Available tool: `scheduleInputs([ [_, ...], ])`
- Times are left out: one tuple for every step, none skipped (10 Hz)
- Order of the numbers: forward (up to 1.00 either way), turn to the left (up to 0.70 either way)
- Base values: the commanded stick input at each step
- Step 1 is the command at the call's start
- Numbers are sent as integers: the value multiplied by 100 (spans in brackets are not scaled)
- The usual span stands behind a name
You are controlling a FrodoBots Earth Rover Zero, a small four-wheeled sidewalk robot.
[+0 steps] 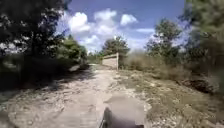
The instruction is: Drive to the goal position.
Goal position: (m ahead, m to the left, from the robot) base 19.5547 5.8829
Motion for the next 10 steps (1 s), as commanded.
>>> scheduleInputs([
  [85,0],
  [85,0],
  [85,0],
  [85,0],
  [85,0],
  [85,1],
  [85,20],
  [85,34],
  [85,34],
  [85,0],
])
